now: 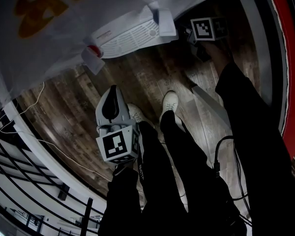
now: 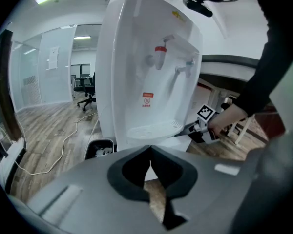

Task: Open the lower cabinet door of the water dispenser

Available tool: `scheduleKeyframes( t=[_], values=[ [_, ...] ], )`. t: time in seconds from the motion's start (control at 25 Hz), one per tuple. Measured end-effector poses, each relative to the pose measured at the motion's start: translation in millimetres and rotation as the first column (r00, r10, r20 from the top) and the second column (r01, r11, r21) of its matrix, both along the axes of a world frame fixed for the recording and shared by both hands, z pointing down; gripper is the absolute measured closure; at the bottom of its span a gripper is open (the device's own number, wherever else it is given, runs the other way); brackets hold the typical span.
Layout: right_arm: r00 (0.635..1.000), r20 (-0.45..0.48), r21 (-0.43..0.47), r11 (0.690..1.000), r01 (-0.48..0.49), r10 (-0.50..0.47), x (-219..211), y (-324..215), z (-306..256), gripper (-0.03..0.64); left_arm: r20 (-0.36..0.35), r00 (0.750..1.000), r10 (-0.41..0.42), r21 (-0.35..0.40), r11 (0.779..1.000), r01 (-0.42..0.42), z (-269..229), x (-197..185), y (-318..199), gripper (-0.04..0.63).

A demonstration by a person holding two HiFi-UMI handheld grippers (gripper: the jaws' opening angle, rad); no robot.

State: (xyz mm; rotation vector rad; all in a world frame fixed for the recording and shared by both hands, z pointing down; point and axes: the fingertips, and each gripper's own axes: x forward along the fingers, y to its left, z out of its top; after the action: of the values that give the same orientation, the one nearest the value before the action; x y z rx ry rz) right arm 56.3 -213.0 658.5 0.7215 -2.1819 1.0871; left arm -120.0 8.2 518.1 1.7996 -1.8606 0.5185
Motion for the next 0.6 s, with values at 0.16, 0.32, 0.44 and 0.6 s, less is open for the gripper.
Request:
scheduleKeyframes(
  t=[0.16, 0.32, 0.44, 0.6],
  values=[
    [0.985, -0.024, -0.002, 0.986, 0.169, -0.169, -19, 28, 6, 0.618, 0.003, 1.000, -0.007, -0.006, 1.000, 0.007, -1, -2, 2, 0.588],
    [0.975, -0.031, -0.012, 0.976, 0.218, -0.218, -27, 44, 7, 0.618, 0.000, 1.000, -0.010, 0.004, 1.000, 0.010, -7, -7, 2, 0.589],
    [0.975, -0.032, -0.033, 0.975, 0.218, -0.219, -23, 54, 8, 0.618, 0.026, 0.999, 0.018, -0.008, 1.000, -0.018, -6, -11, 6, 0.588],
    [0.972, -0.020, -0.029, 0.972, 0.233, -0.234, -15, 65, 18, 0.618, 0.018, 1.000, 0.018, -0.015, 1.000, -0.017, -4, -14, 12, 0.589]
  ],
)
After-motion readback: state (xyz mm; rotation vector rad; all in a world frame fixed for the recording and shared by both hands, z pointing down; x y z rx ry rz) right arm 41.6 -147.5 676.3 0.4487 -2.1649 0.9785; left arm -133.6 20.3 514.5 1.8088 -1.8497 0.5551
